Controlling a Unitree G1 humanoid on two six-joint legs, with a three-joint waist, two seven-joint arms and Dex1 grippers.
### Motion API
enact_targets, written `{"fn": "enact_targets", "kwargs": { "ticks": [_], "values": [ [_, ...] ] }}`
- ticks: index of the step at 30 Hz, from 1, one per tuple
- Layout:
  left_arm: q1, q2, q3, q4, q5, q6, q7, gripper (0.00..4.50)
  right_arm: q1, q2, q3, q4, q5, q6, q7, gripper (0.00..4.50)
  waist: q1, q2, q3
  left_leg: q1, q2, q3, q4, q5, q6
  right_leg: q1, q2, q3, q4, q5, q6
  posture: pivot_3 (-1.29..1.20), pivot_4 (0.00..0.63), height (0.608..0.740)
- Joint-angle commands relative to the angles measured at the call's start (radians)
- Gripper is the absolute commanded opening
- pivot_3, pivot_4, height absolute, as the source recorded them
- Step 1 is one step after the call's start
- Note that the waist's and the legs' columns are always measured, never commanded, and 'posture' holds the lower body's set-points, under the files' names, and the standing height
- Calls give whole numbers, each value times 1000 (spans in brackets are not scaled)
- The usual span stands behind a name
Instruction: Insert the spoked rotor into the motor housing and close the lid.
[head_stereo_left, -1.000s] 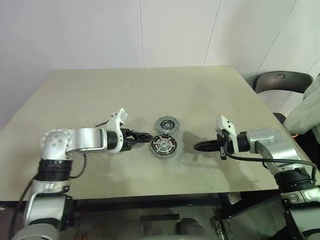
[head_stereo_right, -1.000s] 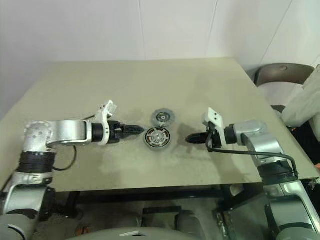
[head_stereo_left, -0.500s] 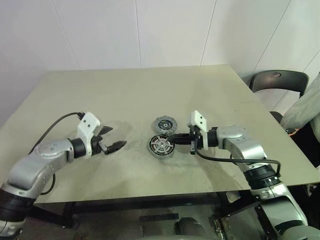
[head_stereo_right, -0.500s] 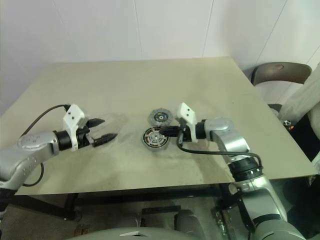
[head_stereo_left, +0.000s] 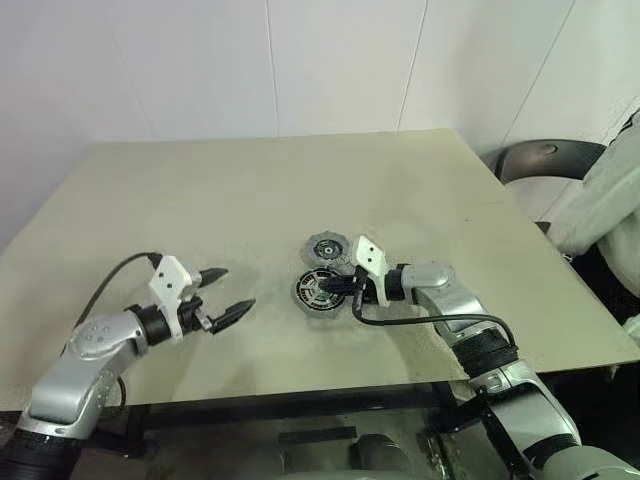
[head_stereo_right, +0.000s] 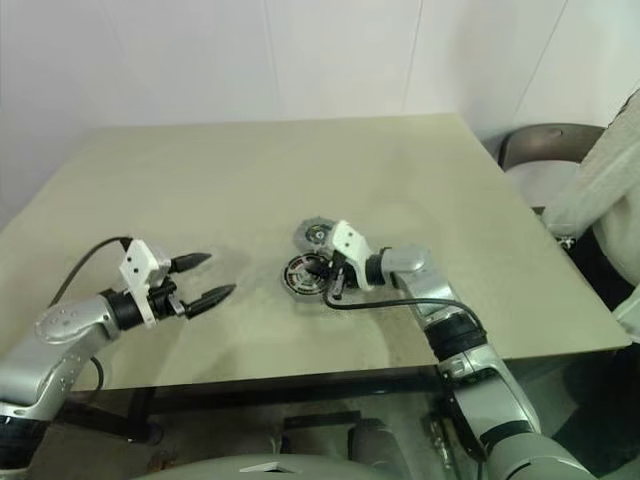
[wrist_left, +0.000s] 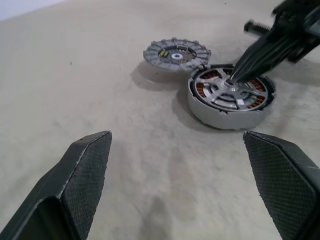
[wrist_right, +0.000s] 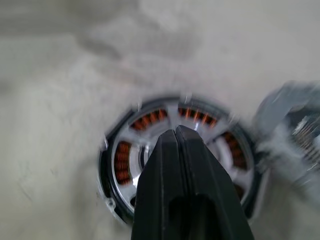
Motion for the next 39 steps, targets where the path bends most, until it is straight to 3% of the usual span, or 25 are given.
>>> {"fn": "enact_targets", "kwargs": {
  "ticks": [1, 5, 14, 28, 31, 39],
  "values": [
    [-9, -18, 42, -53, 1, 10, 9, 4470, -17, 4, 47, 84, -80, -26, -24, 0, 0, -1, -1, 2, 0, 0, 0, 0, 0, 2, 0, 0, 0, 0, 0, 0, 0, 740],
    [-2, -40, 48, -72, -3, 34, 10, 4470, -25, 11, 33, 81, -68, -28, -16, 0, -1, -1, -1, 18, 0, 1, -1, 0, 0, 18, 1, 0, -1, -1, -1, 0, 0, 740],
    [8, -51, 57, -62, 15, 37, -15, 4470, -125, -68, -25, 1, -7, -1, 117, 0, 0, 0, -1, 13, 0, 0, 0, 0, 0, 13, 1, 0, -1, 0, 0, 0, 0, 740],
    [38, -89, 84, -29, 18, 16, -69, 4470, -328, -184, 100, 151, -131, -277, 447, 0, -1, 1, 0, 13, 0, 0, -1, 0, 1, 13, 1, 0, -1, 0, -1, 0, 0, 740],
    [56, -100, 79, -50, 29, 15, -59, 4500, -364, -176, 122, 195, -152, -351, 488, 573, -2, 1, 0, 13, 0, -1, -1, 0, 1, 13, 1, 0, -1, 0, -1, 0, 0, 740],
    [80, -122, 74, -81, 50, 15, -45, 4500, -414, -162, 205, 288, -192, -565, 584, 3367, -1, 2, 0, 13, 1, -2, -2, 0, 1, 13, 1, 0, -1, 0, -1, 0, 0, 740]
  ]
}}
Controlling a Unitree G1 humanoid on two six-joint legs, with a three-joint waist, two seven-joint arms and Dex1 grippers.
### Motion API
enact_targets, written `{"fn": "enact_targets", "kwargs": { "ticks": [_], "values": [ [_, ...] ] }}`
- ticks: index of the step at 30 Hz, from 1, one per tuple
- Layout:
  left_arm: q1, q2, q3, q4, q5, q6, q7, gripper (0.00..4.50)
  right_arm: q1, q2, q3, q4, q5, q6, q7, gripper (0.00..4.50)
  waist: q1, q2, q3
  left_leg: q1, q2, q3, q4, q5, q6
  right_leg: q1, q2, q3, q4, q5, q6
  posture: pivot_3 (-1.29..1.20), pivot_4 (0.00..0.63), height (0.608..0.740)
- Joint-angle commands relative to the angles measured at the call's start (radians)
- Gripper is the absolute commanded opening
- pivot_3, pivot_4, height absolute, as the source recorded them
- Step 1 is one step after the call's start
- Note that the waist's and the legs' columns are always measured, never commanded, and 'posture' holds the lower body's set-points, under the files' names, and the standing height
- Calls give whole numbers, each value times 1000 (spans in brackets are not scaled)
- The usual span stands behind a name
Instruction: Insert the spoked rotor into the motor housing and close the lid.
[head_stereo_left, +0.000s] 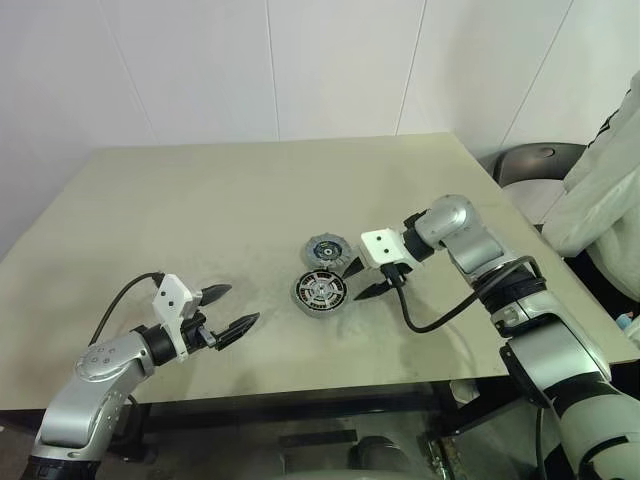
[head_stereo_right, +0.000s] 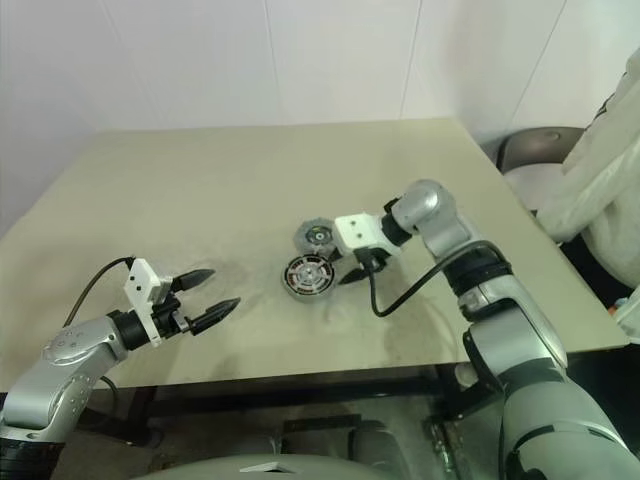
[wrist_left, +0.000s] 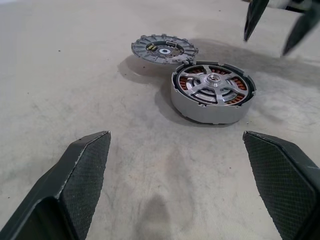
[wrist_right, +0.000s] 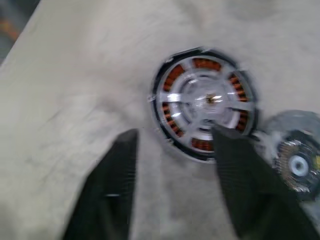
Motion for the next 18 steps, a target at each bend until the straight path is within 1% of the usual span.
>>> {"fn": "enact_targets", "kwargs": {
  "ticks": [1, 3, 4, 12, 18],
  "values": [
    [-1, -6, 19, -43, 6, -13, 6, 4500, -57, -4, 62, 31, -8, -127, 36, 3680, 0, 0, 0, 0, 0, 0, 0, 0, 0, 0, 0, 0, 0, 0, 0, 0, 0, 740],
    [2, -10, 17, -48, 8, -11, 7, 4500, -67, 7, 81, 60, -28, -189, 34, 4387, 0, 0, 0, 0, 0, 0, 0, 0, 0, 0, 0, 0, 0, 0, 0, 0, 0, 740],
    [3, -11, 17, -51, 8, -9, 7, 4500, -74, 18, 86, 81, -46, -222, 29, 4468, 0, 0, 0, 0, 0, 0, 0, 0, 0, 0, 0, 0, 0, 0, 0, 0, 0, 740],
    [-3, -19, 17, -68, 2, 16, 22, 4500, -101, 58, 111, 204, -136, -364, 8, 4468, 1, 0, 0, 0, 0, 0, 0, 0, 0, 0, 0, 0, 0, 0, 0, 0, 0, 740],
    [-18, -21, 10, -82, 0, 37, 34, 4500, -114, 86, 117, 265, -199, -421, -57, 4468, -1, 0, 0, 0, 0, 0, 0, 0, 0, 0, 0, 0, 0, 0, 0, 0, 0, 740]
  ]
}}
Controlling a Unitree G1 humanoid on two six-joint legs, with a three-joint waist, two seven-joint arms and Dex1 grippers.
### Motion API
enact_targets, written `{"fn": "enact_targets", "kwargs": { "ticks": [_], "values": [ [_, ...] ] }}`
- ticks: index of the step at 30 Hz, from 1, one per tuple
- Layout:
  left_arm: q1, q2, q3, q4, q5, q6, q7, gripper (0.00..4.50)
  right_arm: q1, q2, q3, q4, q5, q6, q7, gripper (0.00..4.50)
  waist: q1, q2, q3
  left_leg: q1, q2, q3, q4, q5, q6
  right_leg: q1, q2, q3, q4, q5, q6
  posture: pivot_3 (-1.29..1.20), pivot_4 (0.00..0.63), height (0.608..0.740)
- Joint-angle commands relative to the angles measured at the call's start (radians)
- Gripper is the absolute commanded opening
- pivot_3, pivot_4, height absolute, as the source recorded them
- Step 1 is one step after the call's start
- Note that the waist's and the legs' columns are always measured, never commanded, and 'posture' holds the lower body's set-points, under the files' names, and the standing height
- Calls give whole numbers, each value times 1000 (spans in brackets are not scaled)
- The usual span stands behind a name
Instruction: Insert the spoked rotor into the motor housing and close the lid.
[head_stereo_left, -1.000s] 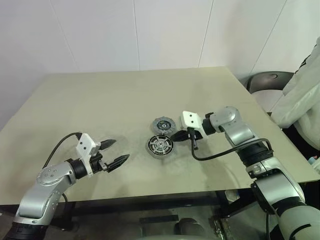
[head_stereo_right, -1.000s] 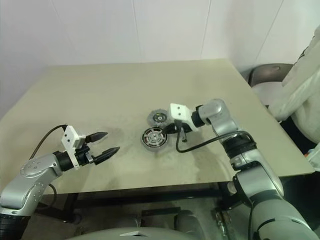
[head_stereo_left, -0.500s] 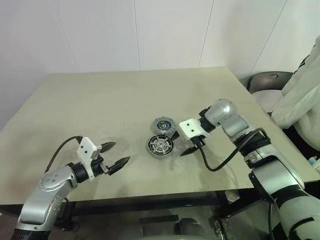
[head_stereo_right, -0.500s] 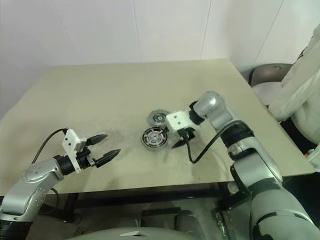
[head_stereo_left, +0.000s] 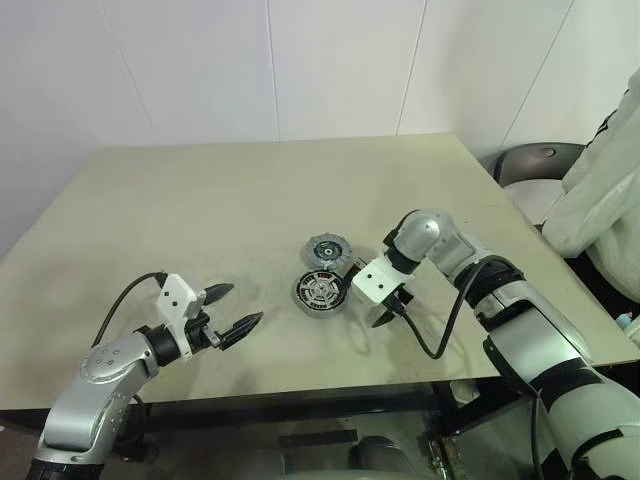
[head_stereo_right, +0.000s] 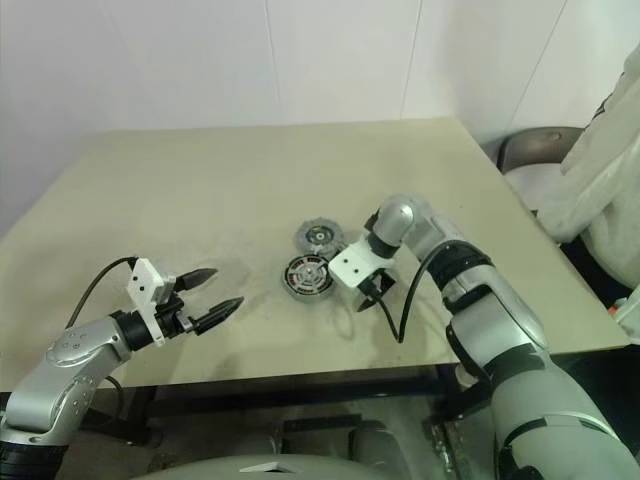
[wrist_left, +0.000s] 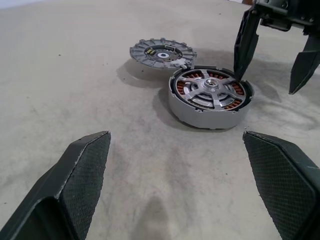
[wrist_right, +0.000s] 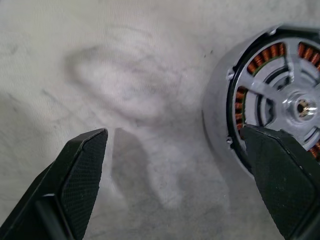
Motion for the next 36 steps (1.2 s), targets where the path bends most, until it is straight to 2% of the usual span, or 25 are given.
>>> {"fn": "enact_targets", "kwargs": {
  "ticks": [1, 9, 10, 12, 22, 28, 36],
  "values": [
    [-23, -2, 10, -46, -5, 6, 7, 4500, -39, 20, 0, 26, -33, -34, -42, 4468, 0, 0, 0, 0, 0, 0, 0, 0, 0, 0, 0, 0, 0, 0, 0, 0, 0, 740],
    [-34, -8, 5, -48, -2, 13, 14, 4500, -35, 53, 2, 48, -79, -25, -91, 4468, -23, 0, 0, 2, 0, 0, 1, 0, 0, 2, 0, 0, 2, 0, 0, 0, 0, 740],
    [-37, -9, 4, -46, 0, 14, 15, 4500, -33, 58, 1, 45, -82, -15, -100, 4094, -25, 0, 0, 3, 0, 0, 1, 0, 0, 2, 0, 0, 2, 0, 0, 0, 0, 740],
    [-41, -11, 1, -44, 3, 14, 17, 4500, -24, 69, -1, 21, -79, 31, -97, 3625, -27, 0, 0, 3, 0, 0, 1, 0, -1, 2, 1, 0, 3, 0, 0, 0, 0, 740],
    [-52, -14, -1, -28, 14, 10, 14, 4500, 31, 85, -4, -153, -53, 216, -53, 107, -23, -1, -1, 1, 0, -1, 0, 0, 0, 1, 0, 0, 2, 0, 0, 0, 0, 740],
    [-56, -18, 1, -11, 23, 2, 6, 4500, 71, 75, -11, -309, -102, 418, -108, 45, -27, 0, -1, 2, 0, -1, 0, 0, 0, 0, 1, 0, 3, 0, 0, 0, 0, 740],
    [-46, -33, -5, -11, 34, -3, 12, 4500, 95, 111, -28, -591, -69, 1093, -10, 45, -23, 0, -1, 0, 0, -1, 1, 0, -1, -3, 1, 0, 5, 0, -1, 0, 0, 740]
  ]
}}
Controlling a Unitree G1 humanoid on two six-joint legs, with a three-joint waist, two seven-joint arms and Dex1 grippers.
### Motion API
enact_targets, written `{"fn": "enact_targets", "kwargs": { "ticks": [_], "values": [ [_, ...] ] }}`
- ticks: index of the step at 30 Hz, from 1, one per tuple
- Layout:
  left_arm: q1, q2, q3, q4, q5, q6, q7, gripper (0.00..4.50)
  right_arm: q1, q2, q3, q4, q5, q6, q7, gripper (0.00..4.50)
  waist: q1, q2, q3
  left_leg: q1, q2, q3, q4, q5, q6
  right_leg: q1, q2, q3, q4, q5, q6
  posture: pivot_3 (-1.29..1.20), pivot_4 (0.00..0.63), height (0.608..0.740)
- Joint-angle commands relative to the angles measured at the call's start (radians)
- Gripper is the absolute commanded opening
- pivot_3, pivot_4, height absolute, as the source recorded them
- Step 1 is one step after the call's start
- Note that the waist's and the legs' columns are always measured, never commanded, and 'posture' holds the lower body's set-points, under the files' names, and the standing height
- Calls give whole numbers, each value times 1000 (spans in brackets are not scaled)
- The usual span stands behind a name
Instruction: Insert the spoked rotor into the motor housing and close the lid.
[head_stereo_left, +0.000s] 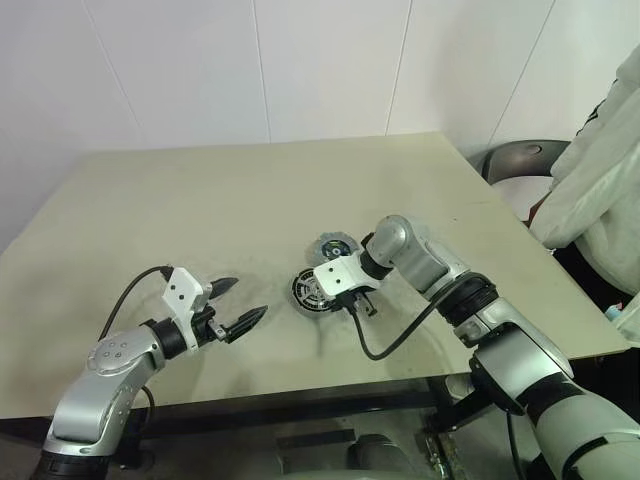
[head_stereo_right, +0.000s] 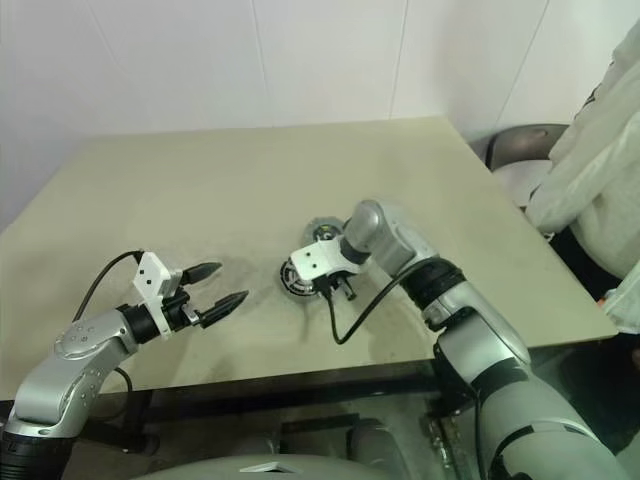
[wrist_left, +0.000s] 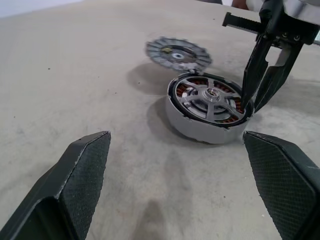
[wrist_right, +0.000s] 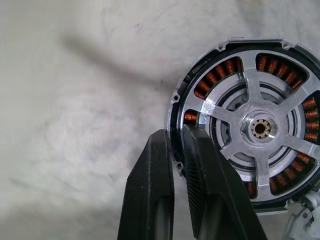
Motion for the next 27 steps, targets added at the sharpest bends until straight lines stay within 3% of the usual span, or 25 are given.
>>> {"fn": "enact_targets", "kwargs": {
  "ticks": [1, 4, 11, 18, 26, 27],
  "values": [
    [-5, -7, 7, -11, 7, -20, 1, 4500, -15, 34, -13, -147, 22, 339, 29, 45, 0, 0, 0, -1, 0, 0, 0, 0, 0, -1, 0, 0, 0, 0, 0, 0, 0, 740],
    [-9, -10, 7, 3, 12, -25, -3, 4500, -44, 80, -7, -190, 39, 619, 13, 45, 2, 0, 0, -3, 0, 0, -1, 0, 0, -4, -1, 0, 0, 0, 0, 0, 0, 740],
    [-32, -12, 8, 43, 22, -34, -13, 4500, -86, 198, -75, -98, 133, 912, -159, 45, -3, 0, 0, -3, -1, 1, -1, 0, 0, -5, -1, -1, 1, 0, 0, 0, 0, 740],
    [-33, -18, -4, 45, 42, -27, 8, 4500, -89, 256, -119, 19, 196, 939, -358, 45, -12, -2, -1, 1, -1, 1, 0, 0, 0, -3, 0, 0, 5, 0, 0, 0, 0, 740],
    [-21, -31, -14, 25, 56, -24, 22, 4500, -74, 207, -70, -20, 250, 877, -403, 45, -28, -2, -1, 5, -1, 0, 2, 1, -2, 1, 3, 0, 8, 0, -1, 0, 0, 740],
    [-23, -32, -14, 27, 57, -24, 23, 4500, -75, 198, -60, -26, 250, 865, -407, 395, -28, -2, -1, 5, -1, 0, 2, 1, -2, 1, 3, 0, 8, 0, -1, 0, 0, 740]
  ]
}}
